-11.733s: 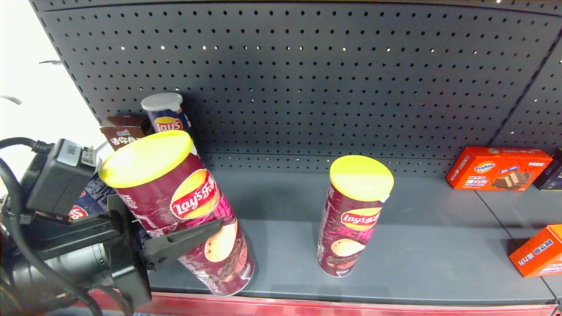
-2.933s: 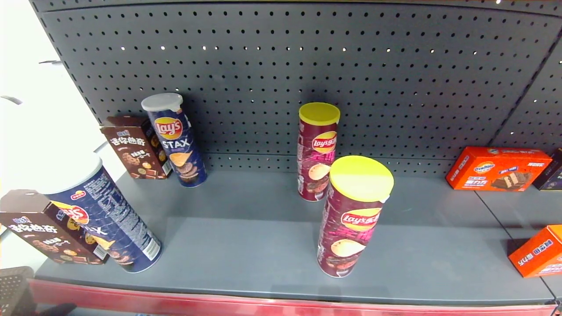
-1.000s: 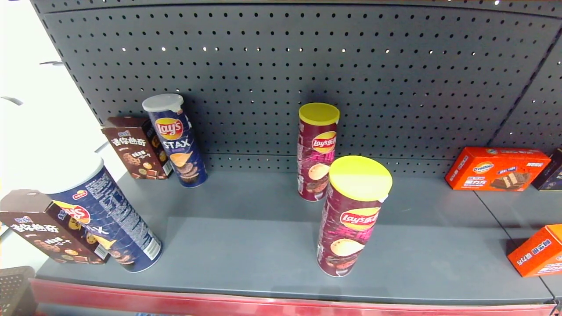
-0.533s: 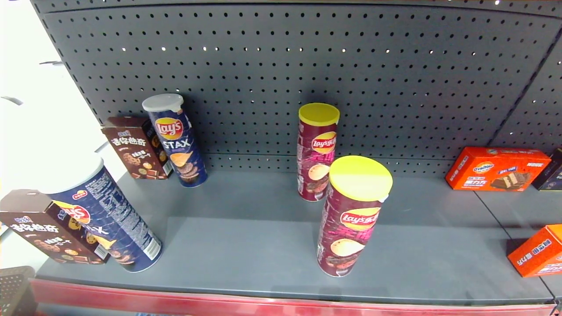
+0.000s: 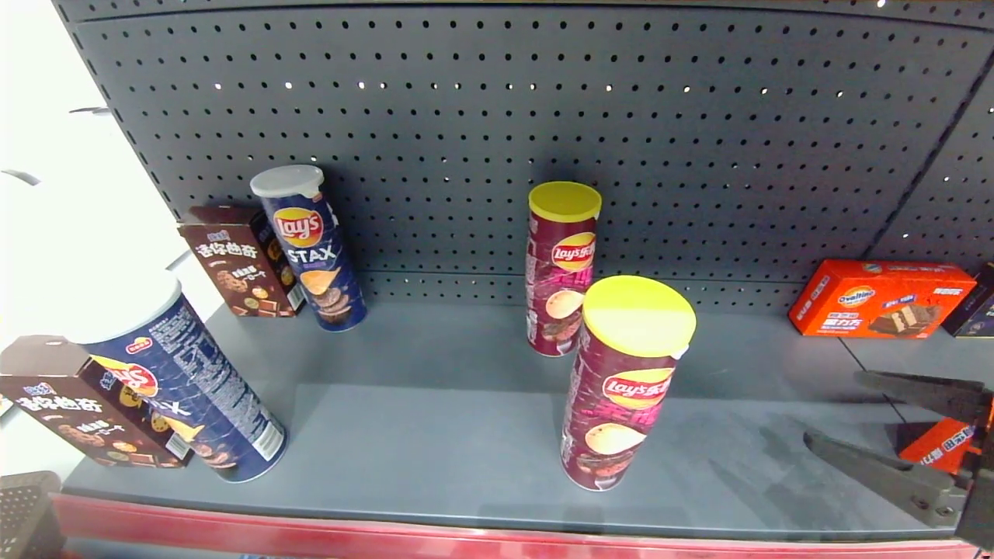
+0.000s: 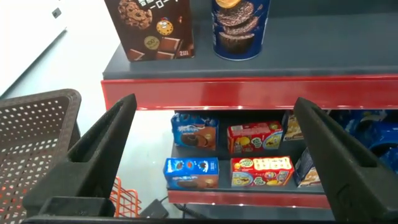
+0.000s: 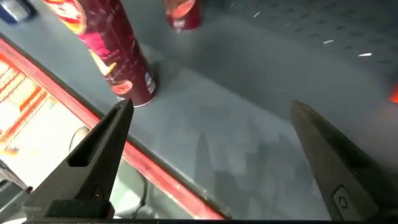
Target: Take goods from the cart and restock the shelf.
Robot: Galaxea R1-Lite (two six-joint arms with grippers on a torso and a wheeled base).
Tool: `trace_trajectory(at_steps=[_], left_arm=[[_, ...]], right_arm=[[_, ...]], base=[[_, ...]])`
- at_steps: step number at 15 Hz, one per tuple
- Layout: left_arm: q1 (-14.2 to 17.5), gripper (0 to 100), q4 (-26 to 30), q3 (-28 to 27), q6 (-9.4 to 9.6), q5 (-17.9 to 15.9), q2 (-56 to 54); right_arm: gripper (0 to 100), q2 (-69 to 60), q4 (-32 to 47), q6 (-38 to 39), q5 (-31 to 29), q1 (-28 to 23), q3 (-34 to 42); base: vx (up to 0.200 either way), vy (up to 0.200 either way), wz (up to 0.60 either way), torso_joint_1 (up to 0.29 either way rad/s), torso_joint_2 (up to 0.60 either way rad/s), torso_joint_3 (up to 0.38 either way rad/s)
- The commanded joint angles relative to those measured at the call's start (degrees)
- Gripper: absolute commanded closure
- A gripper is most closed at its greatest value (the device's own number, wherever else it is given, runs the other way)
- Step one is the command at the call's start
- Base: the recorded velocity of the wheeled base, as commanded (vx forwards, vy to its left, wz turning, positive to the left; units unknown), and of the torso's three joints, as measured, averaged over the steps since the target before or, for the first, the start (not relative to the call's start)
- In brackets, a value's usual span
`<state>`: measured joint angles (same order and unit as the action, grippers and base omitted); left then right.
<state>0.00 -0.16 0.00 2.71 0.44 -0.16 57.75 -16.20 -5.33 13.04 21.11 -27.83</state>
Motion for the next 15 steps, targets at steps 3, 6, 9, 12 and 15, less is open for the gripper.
trace_trajectory(at_steps=[3,6,9,12,15], left_arm=[[0.0,0,0.0,0.0,-0.68,0.1,0.2],[0.0,0,0.0,0.0,-1.56,0.0,0.2],[0.0,0,0.0,0.0,-1.12,-0.1,0.2],[0.0,0,-0.1,0.0,-1.30,0.0,0.2],[0.0,0,0.0,0.0,-1.30,-0.1,0.2]], right_arm=[[0,9.5,-1.5,-3.3,-2.8,1.7,-0.2],[0,12.7,-3.5,-3.2,-2.9,4.5,-0.5],[0,16.0,-3.7,-3.1,-2.9,5.1,-2.1],[0,19.6,-3.7,-3.3,-2.8,5.5,-5.0],[0,22.6,-3.7,-3.4,-3.1,7.6,-7.3]], base=[[0.000,0.000,0.00,0.000,0.00,0.000],[0.000,0.000,0.00,0.000,0.00,0.000],[0.000,0.000,0.00,0.000,0.00,0.000],[0.000,0.000,0.00,0.000,0.00,0.000],[0.000,0.000,0.00,0.000,0.00,0.000]])
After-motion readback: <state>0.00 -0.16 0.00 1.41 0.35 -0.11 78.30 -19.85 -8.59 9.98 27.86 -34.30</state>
